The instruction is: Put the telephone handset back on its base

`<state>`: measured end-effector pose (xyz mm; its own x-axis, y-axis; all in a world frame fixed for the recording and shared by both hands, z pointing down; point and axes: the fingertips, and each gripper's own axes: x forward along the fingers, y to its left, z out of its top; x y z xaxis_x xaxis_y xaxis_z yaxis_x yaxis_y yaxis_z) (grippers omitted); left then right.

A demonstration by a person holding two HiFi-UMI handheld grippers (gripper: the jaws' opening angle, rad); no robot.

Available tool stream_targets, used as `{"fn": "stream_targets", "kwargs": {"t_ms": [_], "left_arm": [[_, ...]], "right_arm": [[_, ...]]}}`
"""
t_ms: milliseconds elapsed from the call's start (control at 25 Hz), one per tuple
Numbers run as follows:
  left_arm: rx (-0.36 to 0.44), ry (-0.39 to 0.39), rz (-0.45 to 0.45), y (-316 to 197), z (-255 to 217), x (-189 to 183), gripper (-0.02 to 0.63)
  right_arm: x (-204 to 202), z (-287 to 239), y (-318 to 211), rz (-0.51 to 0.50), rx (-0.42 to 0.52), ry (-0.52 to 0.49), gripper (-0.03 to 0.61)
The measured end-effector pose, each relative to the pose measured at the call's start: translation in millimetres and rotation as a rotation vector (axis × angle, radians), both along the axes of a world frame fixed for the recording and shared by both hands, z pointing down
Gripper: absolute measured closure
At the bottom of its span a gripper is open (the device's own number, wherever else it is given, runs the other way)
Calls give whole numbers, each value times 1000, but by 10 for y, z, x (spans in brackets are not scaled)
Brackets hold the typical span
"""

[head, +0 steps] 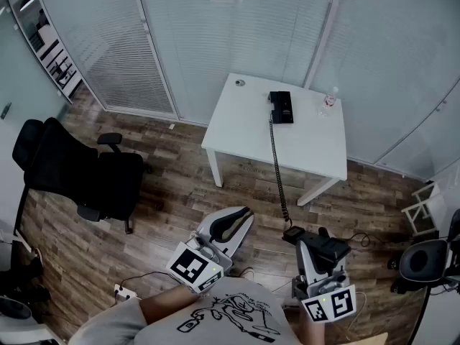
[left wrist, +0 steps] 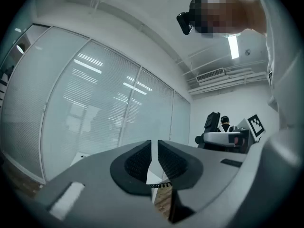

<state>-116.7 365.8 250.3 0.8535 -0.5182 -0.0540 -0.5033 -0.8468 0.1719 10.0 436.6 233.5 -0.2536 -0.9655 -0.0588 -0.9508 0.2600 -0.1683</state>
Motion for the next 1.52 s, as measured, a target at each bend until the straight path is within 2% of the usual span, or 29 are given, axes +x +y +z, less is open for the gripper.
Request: {"fn": "stream_targets", "kwargs": {"t_ms": [280, 600, 1000, 1240, 1520], "left_arm": [[1, 9, -5, -42, 10, -93, 574], [-7, 12, -9, -95, 35, -412, 574], [-40, -36, -7, -151, 216, -829, 574], [-45, -33, 5, -248, 248, -718, 574], [-38, -36, 26, -491, 256, -327, 574]], "right_arm": [[-74, 10, -48, 1, 6, 1, 367], [-350, -6, -109, -3, 7, 4, 367], [-664, 166, -130, 15, -25, -21, 367], [-574, 197, -215, 24, -28, -15, 367], [-259, 229, -437, 26, -23, -20, 367]]}}
